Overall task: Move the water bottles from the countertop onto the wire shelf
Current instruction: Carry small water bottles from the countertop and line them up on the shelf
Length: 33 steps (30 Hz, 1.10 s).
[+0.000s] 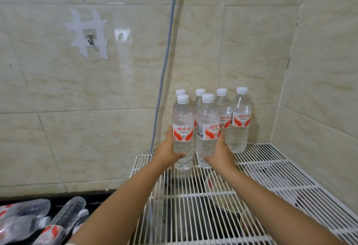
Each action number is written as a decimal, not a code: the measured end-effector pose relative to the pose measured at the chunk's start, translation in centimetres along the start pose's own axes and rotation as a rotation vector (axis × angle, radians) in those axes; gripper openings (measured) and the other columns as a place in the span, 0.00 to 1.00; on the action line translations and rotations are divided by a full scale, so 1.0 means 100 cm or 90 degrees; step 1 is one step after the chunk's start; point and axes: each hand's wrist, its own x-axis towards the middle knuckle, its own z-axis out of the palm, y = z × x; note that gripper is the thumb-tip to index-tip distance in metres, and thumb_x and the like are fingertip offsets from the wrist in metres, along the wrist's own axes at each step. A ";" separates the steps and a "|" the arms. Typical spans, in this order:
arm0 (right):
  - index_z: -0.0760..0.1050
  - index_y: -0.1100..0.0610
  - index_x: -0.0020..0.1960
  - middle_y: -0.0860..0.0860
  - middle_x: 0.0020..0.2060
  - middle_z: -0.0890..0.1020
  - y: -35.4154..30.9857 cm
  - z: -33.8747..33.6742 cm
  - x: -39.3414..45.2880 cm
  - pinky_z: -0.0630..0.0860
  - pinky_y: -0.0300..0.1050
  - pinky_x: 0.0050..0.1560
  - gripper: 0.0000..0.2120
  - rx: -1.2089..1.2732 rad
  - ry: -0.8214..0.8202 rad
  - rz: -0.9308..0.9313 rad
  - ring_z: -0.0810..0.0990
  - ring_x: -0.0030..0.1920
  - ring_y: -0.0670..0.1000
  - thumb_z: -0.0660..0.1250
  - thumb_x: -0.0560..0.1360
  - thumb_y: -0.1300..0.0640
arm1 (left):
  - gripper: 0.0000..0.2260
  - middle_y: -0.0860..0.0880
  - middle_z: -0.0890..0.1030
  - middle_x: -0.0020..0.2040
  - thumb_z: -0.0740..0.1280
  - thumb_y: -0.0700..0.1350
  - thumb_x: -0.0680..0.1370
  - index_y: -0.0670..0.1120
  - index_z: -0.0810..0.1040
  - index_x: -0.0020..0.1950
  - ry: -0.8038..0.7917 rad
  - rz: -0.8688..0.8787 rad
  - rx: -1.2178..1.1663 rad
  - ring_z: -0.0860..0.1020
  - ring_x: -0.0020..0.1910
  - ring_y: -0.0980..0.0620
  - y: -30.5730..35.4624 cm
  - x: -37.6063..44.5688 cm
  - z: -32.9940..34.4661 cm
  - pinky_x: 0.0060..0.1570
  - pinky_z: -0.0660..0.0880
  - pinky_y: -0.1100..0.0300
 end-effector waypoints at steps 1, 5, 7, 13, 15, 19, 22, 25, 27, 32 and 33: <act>0.45 0.54 0.74 0.57 0.63 0.73 0.000 0.001 0.000 0.76 0.47 0.53 0.45 0.008 0.012 -0.003 0.77 0.58 0.57 0.72 0.69 0.61 | 0.44 0.46 0.71 0.68 0.72 0.39 0.70 0.51 0.47 0.75 -0.002 0.005 0.004 0.73 0.64 0.44 0.001 0.000 0.001 0.61 0.72 0.49; 0.48 0.55 0.74 0.57 0.63 0.73 0.001 0.003 -0.001 0.75 0.46 0.53 0.44 0.004 0.044 -0.005 0.76 0.59 0.56 0.73 0.69 0.58 | 0.43 0.46 0.73 0.67 0.73 0.38 0.70 0.52 0.47 0.75 0.025 0.009 -0.029 0.74 0.63 0.45 0.006 0.000 0.011 0.60 0.73 0.51; 0.50 0.56 0.73 0.57 0.62 0.73 0.000 0.004 -0.001 0.76 0.46 0.53 0.42 -0.008 0.060 -0.005 0.77 0.58 0.56 0.73 0.69 0.58 | 0.43 0.46 0.73 0.67 0.72 0.38 0.70 0.51 0.47 0.75 0.047 0.004 -0.027 0.74 0.63 0.46 0.007 0.000 0.015 0.59 0.73 0.51; 0.53 0.55 0.73 0.57 0.62 0.74 0.002 0.004 -0.003 0.76 0.47 0.55 0.40 0.009 0.058 -0.029 0.77 0.59 0.56 0.73 0.69 0.57 | 0.41 0.47 0.75 0.65 0.71 0.40 0.71 0.51 0.49 0.75 0.091 0.023 0.020 0.76 0.61 0.47 0.004 -0.003 0.020 0.56 0.73 0.55; 0.52 0.54 0.73 0.56 0.62 0.74 0.005 0.002 -0.002 0.76 0.47 0.56 0.40 0.024 0.051 -0.045 0.77 0.59 0.55 0.73 0.69 0.58 | 0.40 0.47 0.76 0.64 0.70 0.40 0.72 0.52 0.49 0.75 0.112 0.032 0.032 0.76 0.60 0.48 0.003 -0.006 0.021 0.54 0.74 0.55; 0.52 0.53 0.74 0.53 0.48 0.77 0.012 -0.002 -0.001 0.76 0.41 0.45 0.41 0.045 0.034 -0.062 0.78 0.44 0.51 0.72 0.69 0.58 | 0.39 0.49 0.74 0.65 0.71 0.40 0.72 0.53 0.49 0.75 0.134 0.019 0.044 0.75 0.61 0.48 0.003 -0.008 0.025 0.57 0.74 0.53; 0.50 0.52 0.74 0.54 0.51 0.80 0.015 -0.004 -0.001 0.78 0.41 0.46 0.41 0.051 0.018 -0.068 0.80 0.44 0.51 0.72 0.70 0.58 | 0.40 0.49 0.74 0.65 0.72 0.42 0.71 0.51 0.51 0.75 0.155 0.005 0.059 0.75 0.61 0.49 0.006 -0.008 0.030 0.58 0.74 0.53; 0.49 0.53 0.75 0.53 0.46 0.80 0.014 -0.006 0.000 0.77 0.37 0.40 0.41 0.029 0.000 -0.062 0.78 0.39 0.48 0.71 0.71 0.57 | 0.39 0.48 0.74 0.65 0.72 0.43 0.72 0.51 0.50 0.75 0.168 -0.017 0.075 0.75 0.61 0.48 0.008 -0.006 0.032 0.57 0.73 0.55; 0.48 0.53 0.75 0.49 0.37 0.76 0.013 -0.006 -0.001 0.69 0.30 0.31 0.41 0.014 -0.003 -0.058 0.73 0.32 0.43 0.70 0.71 0.56 | 0.39 0.48 0.74 0.65 0.71 0.43 0.72 0.52 0.48 0.75 0.169 -0.026 0.084 0.75 0.61 0.48 0.009 -0.004 0.032 0.55 0.73 0.56; 0.44 0.55 0.75 0.54 0.48 0.80 0.006 -0.009 -0.010 0.76 0.36 0.42 0.39 -0.063 -0.008 -0.056 0.79 0.43 0.49 0.66 0.74 0.53 | 0.39 0.48 0.74 0.66 0.70 0.43 0.73 0.52 0.49 0.75 0.144 -0.040 0.059 0.75 0.62 0.48 0.012 -0.007 0.028 0.57 0.73 0.54; 0.44 0.57 0.75 0.55 0.50 0.80 0.003 -0.011 -0.012 0.77 0.39 0.44 0.39 -0.091 -0.018 -0.045 0.80 0.46 0.50 0.66 0.75 0.53 | 0.39 0.48 0.74 0.66 0.70 0.43 0.73 0.52 0.49 0.75 0.134 -0.033 0.045 0.75 0.61 0.47 0.013 -0.009 0.026 0.57 0.73 0.54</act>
